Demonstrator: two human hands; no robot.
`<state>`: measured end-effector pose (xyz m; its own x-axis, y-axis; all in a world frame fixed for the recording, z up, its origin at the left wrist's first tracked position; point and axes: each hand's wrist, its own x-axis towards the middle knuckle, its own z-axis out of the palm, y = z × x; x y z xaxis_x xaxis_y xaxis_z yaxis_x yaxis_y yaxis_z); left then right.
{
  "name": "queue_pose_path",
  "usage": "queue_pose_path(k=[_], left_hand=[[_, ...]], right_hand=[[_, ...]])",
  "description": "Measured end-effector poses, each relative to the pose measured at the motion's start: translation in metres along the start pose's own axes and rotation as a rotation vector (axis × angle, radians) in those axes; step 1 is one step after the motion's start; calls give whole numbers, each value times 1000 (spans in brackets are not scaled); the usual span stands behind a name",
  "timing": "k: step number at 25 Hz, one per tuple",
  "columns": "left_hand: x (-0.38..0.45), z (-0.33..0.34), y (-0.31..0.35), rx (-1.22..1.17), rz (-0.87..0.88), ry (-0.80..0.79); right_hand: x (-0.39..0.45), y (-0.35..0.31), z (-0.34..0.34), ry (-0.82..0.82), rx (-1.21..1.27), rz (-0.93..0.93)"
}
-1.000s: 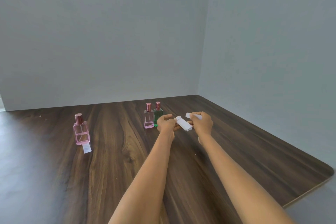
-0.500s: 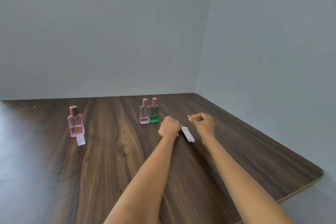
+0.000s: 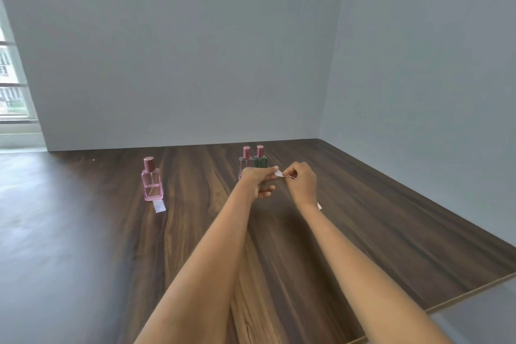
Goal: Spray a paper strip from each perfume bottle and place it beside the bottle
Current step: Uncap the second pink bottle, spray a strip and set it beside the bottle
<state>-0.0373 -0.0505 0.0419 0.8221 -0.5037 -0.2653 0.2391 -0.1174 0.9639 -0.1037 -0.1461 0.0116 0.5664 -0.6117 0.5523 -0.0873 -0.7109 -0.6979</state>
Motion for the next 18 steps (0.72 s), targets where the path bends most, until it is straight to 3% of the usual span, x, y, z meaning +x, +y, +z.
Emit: queue_pose_path(k=[3,7,13,16,18], left_hand=[[-1,-25,-3,-13,-11,35],[4,-51,-4,-119,8,118],[6,-64,0,-121,-26,38],[16,-70,5,-100,20,119],[25,-74,6,-51,52,187]], right_hand=[[-5,-21,19,-16,10,-37],[-11,-34,39,-162,-37,-134],[-9,-35,54,-204,-3,-137],[3,-38,50,-362,-70,-242],[14,-41,47,-356,-106,-265]])
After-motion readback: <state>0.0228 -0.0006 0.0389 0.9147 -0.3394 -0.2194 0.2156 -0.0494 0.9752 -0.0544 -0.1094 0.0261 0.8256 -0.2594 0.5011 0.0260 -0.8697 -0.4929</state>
